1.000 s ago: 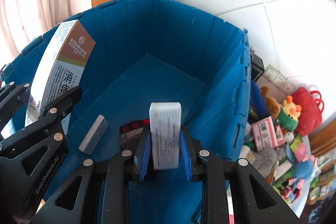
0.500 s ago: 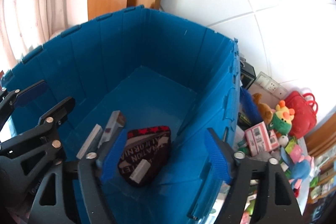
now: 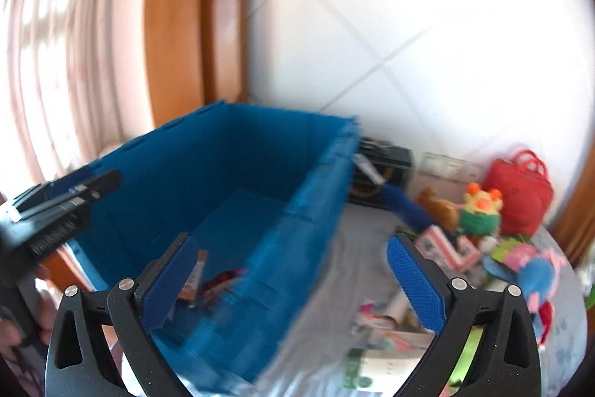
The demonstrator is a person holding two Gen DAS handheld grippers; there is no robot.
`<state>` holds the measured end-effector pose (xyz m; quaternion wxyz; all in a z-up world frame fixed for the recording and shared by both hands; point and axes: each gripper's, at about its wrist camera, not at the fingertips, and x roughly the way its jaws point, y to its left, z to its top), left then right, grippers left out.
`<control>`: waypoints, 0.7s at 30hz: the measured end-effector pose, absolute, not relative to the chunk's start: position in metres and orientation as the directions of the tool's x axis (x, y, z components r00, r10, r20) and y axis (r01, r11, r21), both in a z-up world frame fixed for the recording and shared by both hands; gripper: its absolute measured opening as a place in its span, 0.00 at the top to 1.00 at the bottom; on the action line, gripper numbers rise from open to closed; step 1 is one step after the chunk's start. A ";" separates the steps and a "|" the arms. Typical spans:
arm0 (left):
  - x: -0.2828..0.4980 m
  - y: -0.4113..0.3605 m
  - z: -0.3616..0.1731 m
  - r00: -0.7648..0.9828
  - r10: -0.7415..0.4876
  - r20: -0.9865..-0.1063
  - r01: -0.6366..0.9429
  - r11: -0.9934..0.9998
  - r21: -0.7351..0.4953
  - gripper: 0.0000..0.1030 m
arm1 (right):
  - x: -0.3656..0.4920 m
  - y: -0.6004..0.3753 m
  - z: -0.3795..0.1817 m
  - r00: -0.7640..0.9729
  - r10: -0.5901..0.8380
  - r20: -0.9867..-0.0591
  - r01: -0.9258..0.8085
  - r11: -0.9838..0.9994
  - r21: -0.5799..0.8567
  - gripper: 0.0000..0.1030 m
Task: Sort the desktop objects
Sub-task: 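Withdraw both grippers from the crate back to the table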
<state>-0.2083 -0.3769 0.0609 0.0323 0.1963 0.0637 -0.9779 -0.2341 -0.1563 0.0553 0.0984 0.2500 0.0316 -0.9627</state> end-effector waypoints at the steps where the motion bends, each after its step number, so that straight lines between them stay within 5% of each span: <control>1: -0.206 -0.368 0.064 -0.927 -0.023 -0.373 0.071 -0.991 -0.116 0.51 | -0.230 -0.142 0.053 -0.860 -0.154 -0.486 0.181 -0.983 -0.009 0.00; 12: -0.203 -0.221 0.069 -0.928 0.142 -0.344 -0.123 -0.989 -0.076 0.51 | -0.190 0.094 -0.001 -0.771 0.185 -0.609 -0.235 -0.972 0.003 0.00; 21: -0.244 -0.122 -0.022 -0.771 0.203 -0.604 -0.208 -0.976 -0.063 0.46 | -0.158 0.246 -0.076 -0.593 0.299 -0.747 -0.449 -0.893 -0.001 0.00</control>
